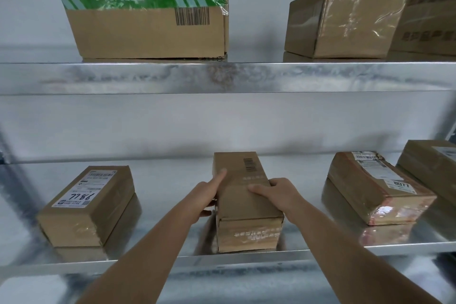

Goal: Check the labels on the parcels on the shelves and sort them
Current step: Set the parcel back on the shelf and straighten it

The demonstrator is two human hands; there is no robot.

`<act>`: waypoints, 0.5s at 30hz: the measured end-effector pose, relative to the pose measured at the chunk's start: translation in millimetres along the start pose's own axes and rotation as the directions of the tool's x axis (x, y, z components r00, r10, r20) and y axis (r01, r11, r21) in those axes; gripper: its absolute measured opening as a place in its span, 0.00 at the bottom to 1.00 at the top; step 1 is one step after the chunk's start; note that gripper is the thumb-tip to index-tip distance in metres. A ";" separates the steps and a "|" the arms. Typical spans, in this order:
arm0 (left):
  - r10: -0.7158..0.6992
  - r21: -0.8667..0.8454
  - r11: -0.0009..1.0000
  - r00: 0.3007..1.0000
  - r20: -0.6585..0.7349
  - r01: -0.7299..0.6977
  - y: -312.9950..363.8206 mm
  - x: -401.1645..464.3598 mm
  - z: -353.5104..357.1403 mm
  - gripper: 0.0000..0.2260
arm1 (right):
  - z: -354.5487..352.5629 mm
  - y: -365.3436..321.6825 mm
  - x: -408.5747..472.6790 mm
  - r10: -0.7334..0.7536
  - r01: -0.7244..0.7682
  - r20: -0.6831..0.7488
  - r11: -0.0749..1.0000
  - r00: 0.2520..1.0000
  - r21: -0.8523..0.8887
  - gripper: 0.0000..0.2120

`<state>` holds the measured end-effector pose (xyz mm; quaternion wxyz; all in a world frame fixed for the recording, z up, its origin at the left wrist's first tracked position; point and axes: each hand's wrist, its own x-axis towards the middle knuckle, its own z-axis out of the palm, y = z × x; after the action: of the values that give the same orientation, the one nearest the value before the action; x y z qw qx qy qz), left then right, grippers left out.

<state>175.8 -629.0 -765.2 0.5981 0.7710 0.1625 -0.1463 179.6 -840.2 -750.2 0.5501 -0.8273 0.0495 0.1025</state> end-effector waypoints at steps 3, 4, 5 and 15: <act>0.013 0.056 0.998 1.000 -0.016 -0.012 -3.3 4.4 2.5 0.35 | 5.1 -0.5 4.2 0.000 0.000 -0.001 1.000 1.000 -0.025 0.15; 0.023 0.075 0.997 0.999 -0.027 -0.021 -4.4 6.5 2.9 0.34 | 5.8 -1.6 5.7 0.006 -0.006 -0.004 0.999 1.000 -0.036 0.17; 0.036 0.081 0.996 0.999 -0.030 -0.033 -4.9 7.8 3.0 0.32 | 6.0 -1.9 7.8 0.013 -0.014 -0.005 0.999 1.000 -0.040 0.18; 0.026 0.041 0.999 0.999 -0.026 -0.024 -1.5 1.0 3.1 0.31 | 3.1 0.0 7.4 0.148 -0.150 0.075 0.988 0.986 0.025 0.27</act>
<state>175.9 -631.5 -767.7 0.5818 0.7869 0.1578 -0.1318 186.5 -837.1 -753.1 0.5550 -0.8085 0.0927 0.1726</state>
